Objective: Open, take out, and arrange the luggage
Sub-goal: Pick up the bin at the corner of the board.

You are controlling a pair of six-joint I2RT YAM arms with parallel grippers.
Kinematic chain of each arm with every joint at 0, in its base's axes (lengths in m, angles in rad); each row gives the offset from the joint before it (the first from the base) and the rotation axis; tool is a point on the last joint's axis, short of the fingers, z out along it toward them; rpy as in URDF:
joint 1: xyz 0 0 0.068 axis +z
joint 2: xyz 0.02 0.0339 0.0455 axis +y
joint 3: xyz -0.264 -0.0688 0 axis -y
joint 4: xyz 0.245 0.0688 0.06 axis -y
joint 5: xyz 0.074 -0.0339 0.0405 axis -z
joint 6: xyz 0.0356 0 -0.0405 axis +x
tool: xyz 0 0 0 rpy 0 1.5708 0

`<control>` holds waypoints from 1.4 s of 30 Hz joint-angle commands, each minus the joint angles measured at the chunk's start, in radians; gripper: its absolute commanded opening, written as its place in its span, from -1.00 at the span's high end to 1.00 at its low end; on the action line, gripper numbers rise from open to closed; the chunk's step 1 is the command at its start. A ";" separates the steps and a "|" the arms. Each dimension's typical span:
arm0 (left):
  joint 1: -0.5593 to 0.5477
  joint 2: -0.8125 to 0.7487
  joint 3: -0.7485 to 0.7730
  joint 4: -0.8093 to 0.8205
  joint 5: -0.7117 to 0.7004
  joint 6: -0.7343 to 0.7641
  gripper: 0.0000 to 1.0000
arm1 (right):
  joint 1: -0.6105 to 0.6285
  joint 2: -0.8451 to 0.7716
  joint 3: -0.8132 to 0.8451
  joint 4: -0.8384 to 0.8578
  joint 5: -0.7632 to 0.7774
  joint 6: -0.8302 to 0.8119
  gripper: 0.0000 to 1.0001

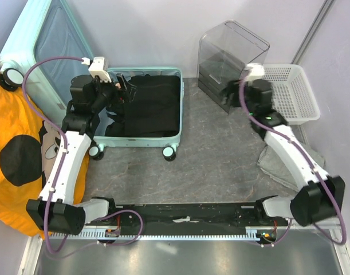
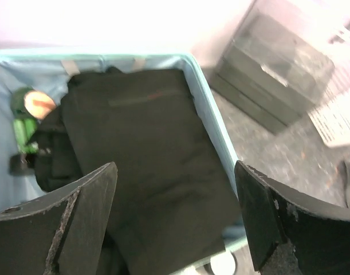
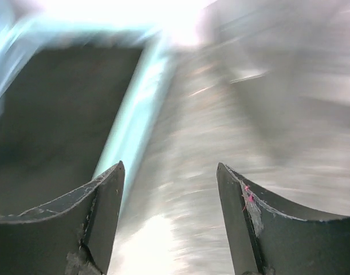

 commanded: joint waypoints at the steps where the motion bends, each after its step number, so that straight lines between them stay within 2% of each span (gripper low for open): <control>1: 0.002 -0.050 -0.088 -0.033 0.097 0.036 -0.81 | -0.234 -0.074 -0.076 -0.098 0.062 -0.002 -0.44; 7: 0.002 -0.028 -0.153 -0.024 0.144 0.027 -0.81 | -0.435 -0.070 -0.096 -0.100 0.139 -0.010 -0.41; 9: 0.002 -0.038 -0.179 -0.006 0.154 0.013 -0.81 | -0.454 -0.046 -0.091 -0.101 0.146 -0.031 -0.40; 13: 0.002 -0.047 -0.187 -0.002 0.149 0.012 -0.81 | -0.455 0.058 -0.071 -0.096 0.182 -0.082 -0.40; 16: 0.002 -0.054 -0.191 -0.001 0.128 0.016 -0.81 | -0.434 0.092 -0.097 -0.061 0.116 -0.064 -0.38; 20: 0.002 -0.052 -0.193 -0.004 0.126 0.015 -0.81 | -0.416 0.145 -0.097 -0.044 0.272 -0.062 -0.40; 23: 0.002 -0.046 -0.194 -0.001 0.132 0.006 -0.81 | -0.416 0.200 -0.074 -0.040 0.320 -0.093 -0.41; 28: 0.002 -0.038 -0.194 -0.001 0.145 0.001 -0.81 | -0.416 0.281 -0.079 0.070 0.346 -0.134 -0.43; 32: 0.002 -0.041 -0.196 -0.003 0.134 0.006 -0.81 | -0.416 0.387 -0.019 0.078 0.321 -0.197 -0.42; 38: 0.002 -0.040 -0.199 -0.003 0.120 0.010 -0.81 | -0.416 0.484 0.042 0.080 0.304 -0.229 -0.10; 39: 0.002 -0.040 -0.199 -0.003 0.120 0.012 -0.81 | -0.416 0.488 0.045 0.077 0.315 -0.229 0.03; 41: 0.002 -0.038 -0.199 -0.003 0.117 0.010 -0.81 | -0.416 0.488 0.053 0.078 0.338 -0.237 0.17; 42: 0.002 -0.037 -0.199 -0.001 0.115 0.012 -0.81 | -0.416 0.487 0.056 0.078 0.349 -0.240 0.33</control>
